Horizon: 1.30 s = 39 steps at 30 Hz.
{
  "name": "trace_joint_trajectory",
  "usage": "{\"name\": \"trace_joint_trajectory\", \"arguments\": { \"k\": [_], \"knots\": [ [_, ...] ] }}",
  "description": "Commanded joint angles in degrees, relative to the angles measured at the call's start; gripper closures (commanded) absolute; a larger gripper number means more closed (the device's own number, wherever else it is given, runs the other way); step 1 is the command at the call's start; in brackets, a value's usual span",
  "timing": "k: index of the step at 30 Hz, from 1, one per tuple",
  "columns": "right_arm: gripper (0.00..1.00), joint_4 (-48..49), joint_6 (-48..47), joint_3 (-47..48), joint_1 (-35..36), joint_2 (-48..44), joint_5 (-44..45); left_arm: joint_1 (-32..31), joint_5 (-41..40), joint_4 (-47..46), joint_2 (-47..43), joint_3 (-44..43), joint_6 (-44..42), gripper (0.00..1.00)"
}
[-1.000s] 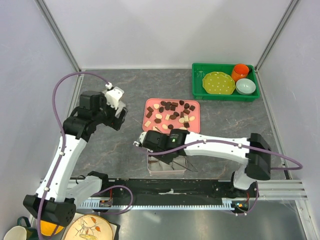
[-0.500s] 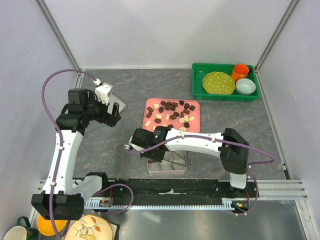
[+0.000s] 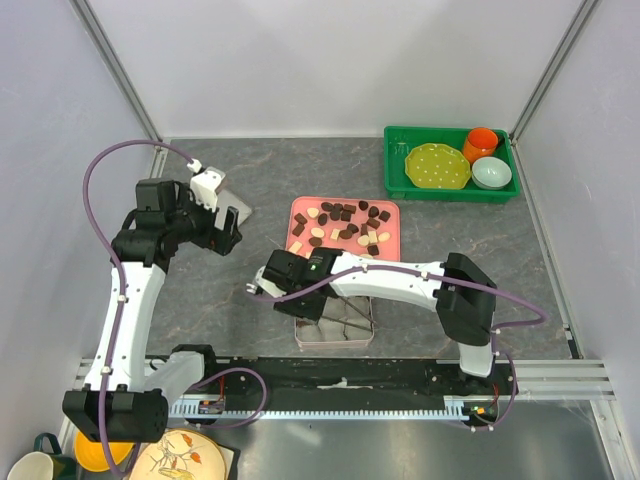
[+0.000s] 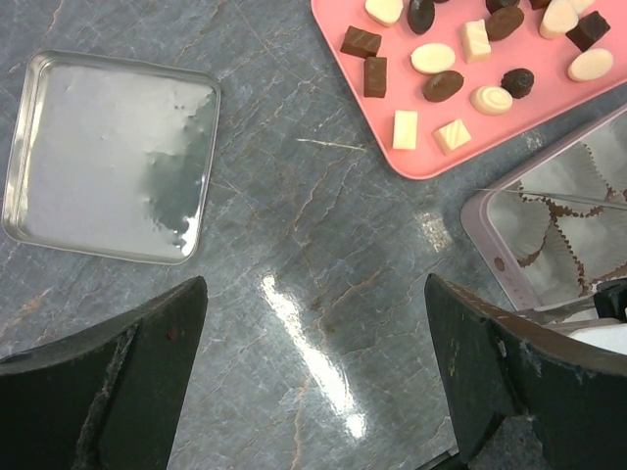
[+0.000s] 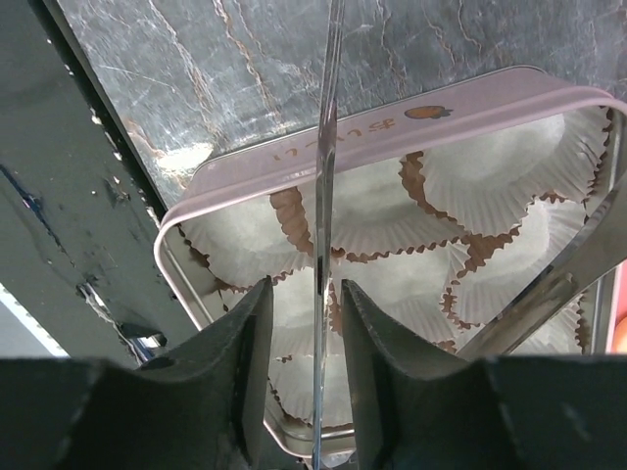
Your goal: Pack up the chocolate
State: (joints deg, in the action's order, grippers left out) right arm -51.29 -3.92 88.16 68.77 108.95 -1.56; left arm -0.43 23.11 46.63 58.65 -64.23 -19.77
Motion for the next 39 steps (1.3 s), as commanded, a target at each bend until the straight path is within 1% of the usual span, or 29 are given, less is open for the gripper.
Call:
{"name": "trace_joint_trajectory", "arguments": {
  "k": [1,4,5,6,7,8,9,10,11,12,13,14,15,16,17,18,20,22,25,28,29,30,37,39],
  "knots": [
    [0.58,0.8,0.7,3.4,0.0,-3.1,-1.0,0.3,4.3,0.7,-1.3,0.0,-3.6,0.01],
    [0.54,0.1,2.6,5.5,0.0,-8.3,-2.0,0.3,9.4,3.2,-1.5,0.1,-7.2,0.01],
    [0.52,0.0,3.2,6.0,0.0,-9.8,-1.9,0.2,11.1,4.3,-1.7,0.0,-10.1,0.01],
    [0.50,-0.1,3.8,6.8,0.0,-13.3,-1.7,0.1,14.4,5.3,-1.8,0.0,-11.6,0.01],
    [0.50,-0.2,5.5,7.1,0.0,-15.1,-1.6,0.1,15.6,7.6,-1.7,0.0,-13.2,0.01],
    [0.45,-0.2,6.2,7.1,0.0,-17.3,-1.3,-0.2,17.0,8.7,-1.9,0.2,-16.6,0.01],
    [0.44,0.1,7.1,6.4,0.0,-21.5,-0.7,-0.5,19.9,10.0,-2.0,0.4,-18.9,0.01],
    [0.43,1.0,8.3,6.0,0.0,-23.5,0.4,-1.1,21.2,12.6,-2.1,0.9,-21.0,0.01],
    [0.42,1.6,9.3,5.4,0.0,-27.8,1.3,-1.9,22.1,13.6,-2.7,2.2,-24.9,0.01],
    [0.41,2.7,10.2,2.7,0.0,-30.2,2.5,-3.0,22.8,14.1,-3.4,3.0,-26.4,0.03],
    [0.40,5.6,12.1,1.0,-0.7,-32.6,5.3,-5.9,22.4,13.8,-3.8,4.1,-27.4,0.07],
    [0.36,7.1,13.0,-1.0,-1.4,-37.4,6.2,-7.8,21.6,13.6,-4.2,6.1,-28.5,0.10],
    [0.34,9.4,13.8,-5.1,-2.1,-39.6,7.4,-9.9,19.0,13.3,-4.7,7.2,-29.0,0.13],
    [0.33,10.5,14.8,-7.1,-4.2,-41.9,8.1,-13.9,17.6,13.1,-4.9,9.0,-29.5,0.14],
    [0.33,11.4,16.3,-9.0,-5.3,-45.7,8.5,-15.6,16.5,13.0,-5.4,10.0,-31.5,0.14],
    [0.33,12.7,17.0,-12.5,-6.3,-47.3,8.4,-16.8,15.0,12.8,-6.3,10.9,-32.5,0.14],
    [0.33,13.4,18.9,-15.3,-8.1,-51.2,8.9,-19.9,13.9,11.6,-7.1,13.0,-34.8,0.12],
    [0.33,13.4,19.7,-17.8,-8.7,-52.4,9.1,-22.6,11.9,10.3,-7.4,14.6,-35.7,0.11],
    [0.33,13.5,20.7,-19.9,-9.1,-53.9,10.1,-25.1,9.8,9.0,-5.1,15.6,-36.9,0.11],
    [0.33,13.5,21.2,-21.5,-9.5,-54.5,11.1,-26.0,9.1,6.8,-2.9,17.0,-38.2,0.11],
    [0.33,13.5,21.3,-21.8,-9.6,-54.7,11.3,-26.3,9.1,5.9,-2.7,17.4,-38.2,0.02],
    [0.33,13.5,21.4,-22.4,-9.7,-54.9,11.5,-26.6,9.0,4.4,-2.3,17.8,-38.2,0.01],
    [0.34,14.6,23.1,-25.9,-10.0,-57.8,13.6,-29.2,5.2,0.9,2.3,19.3,-39.6,0.01],
    [0.34,14.9,23.3,-26.8,-10.1,-58.1,13.6,-29.6,4.9,0.1,3.5,19.5,-39.6,0.02]
  ]
}}
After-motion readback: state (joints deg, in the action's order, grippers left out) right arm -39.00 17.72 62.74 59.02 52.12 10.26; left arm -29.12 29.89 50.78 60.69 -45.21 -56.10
